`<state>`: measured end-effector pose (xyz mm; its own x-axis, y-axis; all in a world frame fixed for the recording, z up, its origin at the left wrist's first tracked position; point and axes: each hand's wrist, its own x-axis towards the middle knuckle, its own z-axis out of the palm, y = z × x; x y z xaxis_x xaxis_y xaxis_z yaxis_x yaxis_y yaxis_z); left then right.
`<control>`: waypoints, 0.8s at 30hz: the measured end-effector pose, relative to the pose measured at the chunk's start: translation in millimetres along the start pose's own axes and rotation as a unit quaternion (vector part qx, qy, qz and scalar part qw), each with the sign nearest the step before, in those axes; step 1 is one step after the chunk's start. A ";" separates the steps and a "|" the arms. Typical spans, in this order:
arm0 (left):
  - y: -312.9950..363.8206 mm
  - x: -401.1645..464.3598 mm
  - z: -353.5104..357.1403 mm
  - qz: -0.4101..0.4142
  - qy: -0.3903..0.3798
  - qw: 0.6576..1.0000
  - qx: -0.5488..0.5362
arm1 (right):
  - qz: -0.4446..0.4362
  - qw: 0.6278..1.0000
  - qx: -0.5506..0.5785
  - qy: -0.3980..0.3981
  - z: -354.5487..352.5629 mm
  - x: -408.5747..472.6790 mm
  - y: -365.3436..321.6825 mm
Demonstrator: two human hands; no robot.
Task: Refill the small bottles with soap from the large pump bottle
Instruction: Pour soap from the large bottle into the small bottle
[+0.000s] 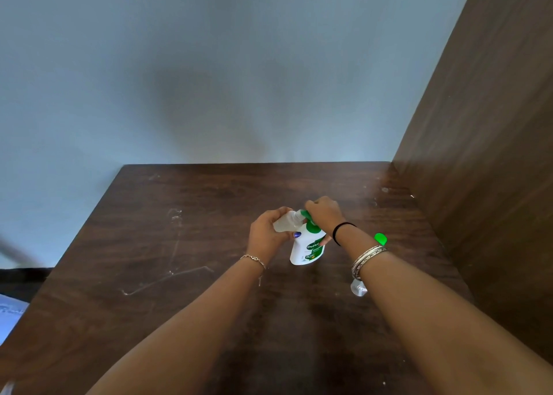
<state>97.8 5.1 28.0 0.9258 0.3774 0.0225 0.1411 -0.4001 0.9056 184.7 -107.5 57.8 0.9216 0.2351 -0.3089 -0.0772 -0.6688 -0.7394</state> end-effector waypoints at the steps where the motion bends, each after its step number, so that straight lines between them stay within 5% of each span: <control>1: 0.3 0.3 -0.5 0.001 0.000 1.000 -0.002 | 0.004 1.000 0.005 -0.008 -0.7 -0.8 0.3; 7: 3.5 3.5 0.2 0.007 0.000 1.000 -0.006 | 0.049 0.995 0.065 -0.053 -6.7 -4.3 1.4; 14: -0.3 1.3 0.1 0.007 -0.005 1.000 0.002 | -0.003 1.000 0.000 0.013 1.4 -0.7 -0.6; 24: 3.3 3.1 -0.1 0.015 -0.006 1.000 -0.008 | 0.053 0.995 0.040 -0.074 -8.9 -4.2 -3.4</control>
<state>101.1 5.0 31.1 0.9335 0.3558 0.0452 0.1072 -0.3972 0.9115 184.5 -112.5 66.9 0.8409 0.2724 -0.4677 -0.2056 -0.6386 -0.7416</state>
